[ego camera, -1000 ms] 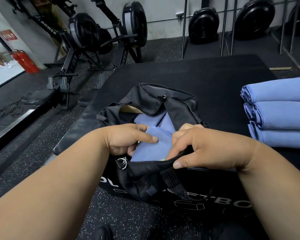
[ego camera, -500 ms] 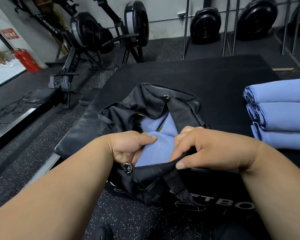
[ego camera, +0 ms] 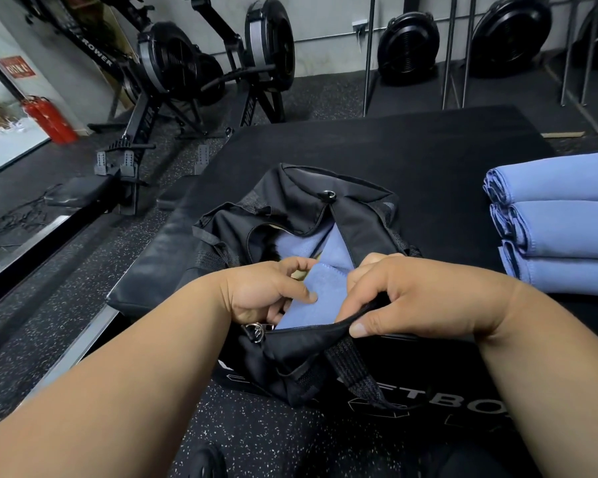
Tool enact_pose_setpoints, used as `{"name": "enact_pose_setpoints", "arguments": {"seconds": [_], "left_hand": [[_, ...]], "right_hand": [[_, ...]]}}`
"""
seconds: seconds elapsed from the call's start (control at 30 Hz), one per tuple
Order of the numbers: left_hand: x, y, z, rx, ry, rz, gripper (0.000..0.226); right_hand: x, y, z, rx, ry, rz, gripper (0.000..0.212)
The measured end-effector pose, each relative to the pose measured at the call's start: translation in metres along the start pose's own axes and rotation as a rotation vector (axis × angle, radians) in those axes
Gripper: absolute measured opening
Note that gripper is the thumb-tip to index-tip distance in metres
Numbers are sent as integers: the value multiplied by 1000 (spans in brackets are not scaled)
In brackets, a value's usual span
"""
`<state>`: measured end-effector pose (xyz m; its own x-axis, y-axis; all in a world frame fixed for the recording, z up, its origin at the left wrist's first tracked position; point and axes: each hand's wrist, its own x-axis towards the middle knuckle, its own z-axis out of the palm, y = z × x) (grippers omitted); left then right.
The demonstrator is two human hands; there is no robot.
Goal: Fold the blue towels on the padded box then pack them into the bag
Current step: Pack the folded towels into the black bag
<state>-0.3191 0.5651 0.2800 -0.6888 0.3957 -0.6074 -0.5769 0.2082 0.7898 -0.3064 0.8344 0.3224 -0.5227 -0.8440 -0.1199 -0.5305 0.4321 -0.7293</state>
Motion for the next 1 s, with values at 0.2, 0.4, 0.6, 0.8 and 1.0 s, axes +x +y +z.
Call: {"name": "enact_pose_setpoints", "arguments": {"seconds": [0.2,0.4,0.6,0.8,1.0], "left_hand": [[-2,3,10,0,92,86,45],[-10,-1,10,178,148,34,49],[-16,-4,8,509,233,-30,34],[-12,-6,12,343,234,-35,29],[-26,1,9,505,284,7,36]], "right_hand": [[0,-1,-2,19,-4,-12,15],[0,-1,-1,34,-2,-7,17],[4,-4,0,44,4,-20,15],[4,-5,2,57,18,-7,16],[5,-10,2,74,69,-12,17]]}}
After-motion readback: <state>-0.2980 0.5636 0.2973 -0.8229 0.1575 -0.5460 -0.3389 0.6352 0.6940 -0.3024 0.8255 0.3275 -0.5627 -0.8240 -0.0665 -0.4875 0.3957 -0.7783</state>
